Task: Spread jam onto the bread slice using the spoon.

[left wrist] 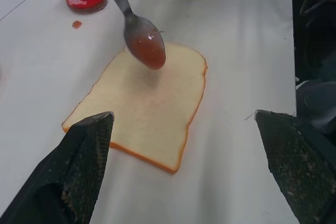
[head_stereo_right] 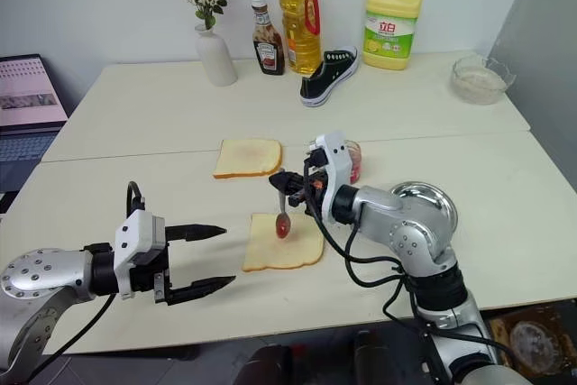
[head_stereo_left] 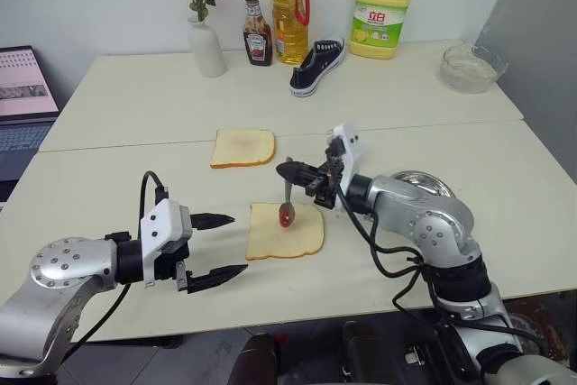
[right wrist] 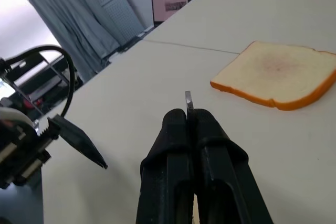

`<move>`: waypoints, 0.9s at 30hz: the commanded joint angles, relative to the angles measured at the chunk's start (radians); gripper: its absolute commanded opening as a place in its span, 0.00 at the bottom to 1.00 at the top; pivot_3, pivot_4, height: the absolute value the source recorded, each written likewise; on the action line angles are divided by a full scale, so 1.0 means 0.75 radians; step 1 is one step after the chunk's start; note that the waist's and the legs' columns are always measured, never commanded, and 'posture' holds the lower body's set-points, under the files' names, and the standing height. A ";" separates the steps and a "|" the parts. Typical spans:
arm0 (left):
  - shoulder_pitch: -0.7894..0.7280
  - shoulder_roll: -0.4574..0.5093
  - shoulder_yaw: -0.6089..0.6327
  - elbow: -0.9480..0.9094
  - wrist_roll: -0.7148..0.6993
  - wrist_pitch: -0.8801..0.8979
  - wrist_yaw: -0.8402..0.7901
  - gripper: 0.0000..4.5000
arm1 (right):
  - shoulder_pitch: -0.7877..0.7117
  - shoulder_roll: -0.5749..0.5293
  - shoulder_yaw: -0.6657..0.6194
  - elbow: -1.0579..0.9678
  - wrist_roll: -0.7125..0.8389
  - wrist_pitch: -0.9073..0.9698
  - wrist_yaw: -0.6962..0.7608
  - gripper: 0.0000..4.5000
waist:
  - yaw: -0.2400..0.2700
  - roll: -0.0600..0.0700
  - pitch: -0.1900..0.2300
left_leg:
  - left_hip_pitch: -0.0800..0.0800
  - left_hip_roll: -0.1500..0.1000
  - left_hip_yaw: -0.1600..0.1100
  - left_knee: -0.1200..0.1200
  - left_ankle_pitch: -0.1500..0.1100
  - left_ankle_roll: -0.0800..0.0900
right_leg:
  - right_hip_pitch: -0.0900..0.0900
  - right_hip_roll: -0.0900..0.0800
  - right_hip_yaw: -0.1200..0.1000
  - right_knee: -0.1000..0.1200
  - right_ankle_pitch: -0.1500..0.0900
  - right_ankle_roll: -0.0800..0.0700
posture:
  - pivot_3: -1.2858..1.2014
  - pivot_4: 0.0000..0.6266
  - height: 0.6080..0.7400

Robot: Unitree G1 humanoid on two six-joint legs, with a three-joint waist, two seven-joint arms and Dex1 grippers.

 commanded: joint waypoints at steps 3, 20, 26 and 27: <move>0.012 0.012 0.018 -0.045 -0.013 -0.018 -0.004 1.00 | -0.040 0.032 0.078 0.033 -0.145 -0.123 0.096 0.01 | 0.000 0.000 0.000 | 0.000 0.000 0.000 0.000 0.000 0.000 | 0.000 0.000 0.000 0.000 0.002 -0.003 | 0.52 0.24 1.00; 0.205 0.010 0.152 -0.052 -0.060 0.050 0.006 1.00 | -0.119 0.180 0.021 0.096 -0.207 -0.101 0.200 0.01 | -0.001 0.000 0.000 | 0.001 0.000 -0.001 0.000 0.000 0.000 | 0.000 0.000 0.000 0.001 0.003 -0.004 | 0.52 0.24 1.00; 0.212 -0.005 0.160 -0.049 -0.064 0.073 0.047 1.00 | -0.089 0.267 -0.084 0.203 -0.166 -0.021 0.142 0.01 | -0.001 -0.001 -0.001 | 0.002 0.000 -0.001 0.000 0.000 -0.001 | 0.000 0.000 0.000 0.001 0.003 -0.005 | 0.52 0.24 1.00; 0.209 -0.007 0.155 -0.050 -0.064 0.076 0.053 1.00 | -0.082 0.277 -0.100 0.237 -0.168 -0.020 0.139 0.01 | -0.001 -0.001 -0.001 | 0.002 0.000 0.000 0.000 0.000 -0.001 | 0.001 0.000 0.000 0.001 0.003 -0.005 | 0.52 0.24 1.00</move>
